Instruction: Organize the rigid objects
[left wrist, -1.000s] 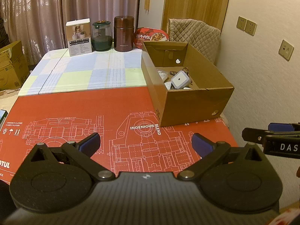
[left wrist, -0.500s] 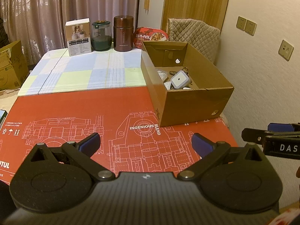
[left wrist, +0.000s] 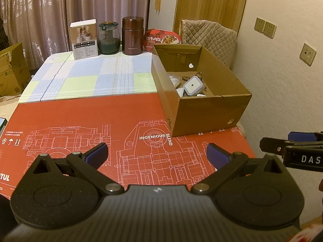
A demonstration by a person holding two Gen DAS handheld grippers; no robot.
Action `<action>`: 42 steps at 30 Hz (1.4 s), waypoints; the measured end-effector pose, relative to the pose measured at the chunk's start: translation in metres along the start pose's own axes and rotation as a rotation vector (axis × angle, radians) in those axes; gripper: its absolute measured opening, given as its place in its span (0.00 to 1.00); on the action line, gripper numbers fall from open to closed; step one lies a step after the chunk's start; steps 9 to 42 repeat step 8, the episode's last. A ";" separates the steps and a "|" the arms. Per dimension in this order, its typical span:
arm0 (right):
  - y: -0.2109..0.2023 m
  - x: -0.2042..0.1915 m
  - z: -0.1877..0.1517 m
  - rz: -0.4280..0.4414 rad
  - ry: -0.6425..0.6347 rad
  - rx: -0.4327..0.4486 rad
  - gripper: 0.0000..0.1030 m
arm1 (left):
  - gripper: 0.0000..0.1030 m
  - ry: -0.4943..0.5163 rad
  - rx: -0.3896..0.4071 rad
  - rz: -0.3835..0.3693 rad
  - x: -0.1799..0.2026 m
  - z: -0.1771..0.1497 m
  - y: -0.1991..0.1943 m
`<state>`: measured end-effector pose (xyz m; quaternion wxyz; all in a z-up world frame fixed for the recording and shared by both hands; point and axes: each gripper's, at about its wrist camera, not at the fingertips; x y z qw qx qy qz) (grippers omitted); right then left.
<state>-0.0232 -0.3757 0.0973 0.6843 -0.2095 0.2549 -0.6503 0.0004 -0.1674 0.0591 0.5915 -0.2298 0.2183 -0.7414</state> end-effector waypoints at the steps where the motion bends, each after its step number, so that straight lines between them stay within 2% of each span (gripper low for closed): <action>1: 0.000 0.000 0.000 0.000 0.000 0.000 0.74 | 0.99 -0.001 0.001 -0.001 -0.001 0.000 0.000; 42: 0.000 0.000 0.000 0.000 0.000 0.000 0.74 | 0.99 0.003 0.007 -0.007 -0.001 0.000 0.001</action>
Point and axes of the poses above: each gripper's, at about its wrist camera, not at the fingertips, and y roughly the way its jaws point, x to its right, z to its top, and after that the axes turned 7 degrees about x, right-handed
